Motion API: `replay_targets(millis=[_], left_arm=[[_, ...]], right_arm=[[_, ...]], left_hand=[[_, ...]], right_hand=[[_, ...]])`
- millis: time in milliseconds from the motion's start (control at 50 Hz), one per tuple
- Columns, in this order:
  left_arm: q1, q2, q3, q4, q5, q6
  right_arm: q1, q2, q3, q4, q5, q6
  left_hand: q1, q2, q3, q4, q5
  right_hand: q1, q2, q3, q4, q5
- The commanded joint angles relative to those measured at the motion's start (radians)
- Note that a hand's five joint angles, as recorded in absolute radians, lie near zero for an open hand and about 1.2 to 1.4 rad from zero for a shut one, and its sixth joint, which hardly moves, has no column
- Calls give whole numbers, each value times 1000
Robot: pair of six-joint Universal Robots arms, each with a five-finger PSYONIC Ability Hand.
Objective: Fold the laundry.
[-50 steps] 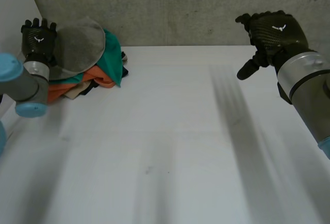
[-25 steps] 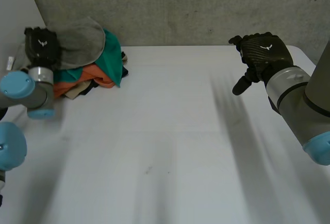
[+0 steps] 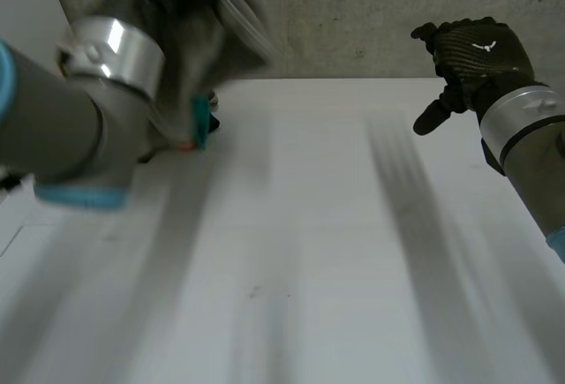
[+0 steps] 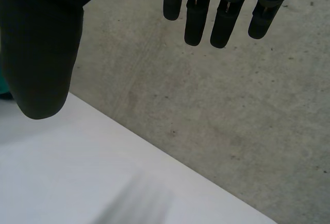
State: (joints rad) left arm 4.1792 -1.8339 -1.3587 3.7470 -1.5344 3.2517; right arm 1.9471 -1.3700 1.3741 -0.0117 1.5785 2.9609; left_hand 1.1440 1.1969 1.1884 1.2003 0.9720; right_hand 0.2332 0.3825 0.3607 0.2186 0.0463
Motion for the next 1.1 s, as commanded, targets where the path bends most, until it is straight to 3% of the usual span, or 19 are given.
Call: replay_targets(millis=[20, 180, 280, 460, 600, 720, 900, 940, 980, 1060, 1100], left_arm=[[-88, -36, -236, -131, -9, -9], [-85, -96, -319, -200, -24, 25], [-76, 83, -316, -239, -27, 80], [-82, 312, -292, -248, -23, 95], [-114, 387, -283, -285, -23, 97], [-126, 423, -281, -299, -23, 100], [-126, 444, -273, -293, -24, 100], [-126, 447, -269, -291, -24, 100], [-126, 450, -264, -289, -24, 100], [-122, 452, -255, -288, -24, 100], [-117, 452, -250, -286, -24, 100]], right_arm=[[-57, 3, -1, 13, -8, -34], [-60, 144, -20, 94, -75, -189], [-53, 242, -27, 170, -172, -237], [39, 351, -70, 59, -242, 93], [156, 509, -214, -122, -192, 288], [262, 681, -392, -93, -130, 423], [340, 832, -536, -30, -193, 633], [339, 839, -549, -30, -212, 688], [337, 835, -549, -28, -213, 714], [302, 803, -511, -25, -210, 684], [242, 714, -463, -27, -206, 598]], left_hand=[[252, 199, 208, 196, 250], [252, 199, 208, 196, 250], [252, 199, 208, 196, 250], [252, 199, 208, 196, 250], [252, 199, 208, 196, 250], [252, 199, 208, 196, 250], [252, 199, 208, 196, 250], [252, 199, 208, 196, 250], [252, 199, 208, 196, 250], [252, 199, 208, 196, 250], [252, 199, 208, 196, 250]], right_hand=[[-59, -208, -186, -44, -46], [-59, -208, -186, -44, -46], [-59, -208, -186, -44, -46], [-59, -208, -186, -44, -46], [-59, -208, -186, -44, -46], [-59, -208, -186, -44, -46], [-59, -208, -186, -44, -46], [638, 489, 511, 653, 651], [1161, 1011, 1033, 1175, 1173], [1163, 1014, 1036, 1178, 1175], [1163, 1014, 1036, 1178, 1175]])
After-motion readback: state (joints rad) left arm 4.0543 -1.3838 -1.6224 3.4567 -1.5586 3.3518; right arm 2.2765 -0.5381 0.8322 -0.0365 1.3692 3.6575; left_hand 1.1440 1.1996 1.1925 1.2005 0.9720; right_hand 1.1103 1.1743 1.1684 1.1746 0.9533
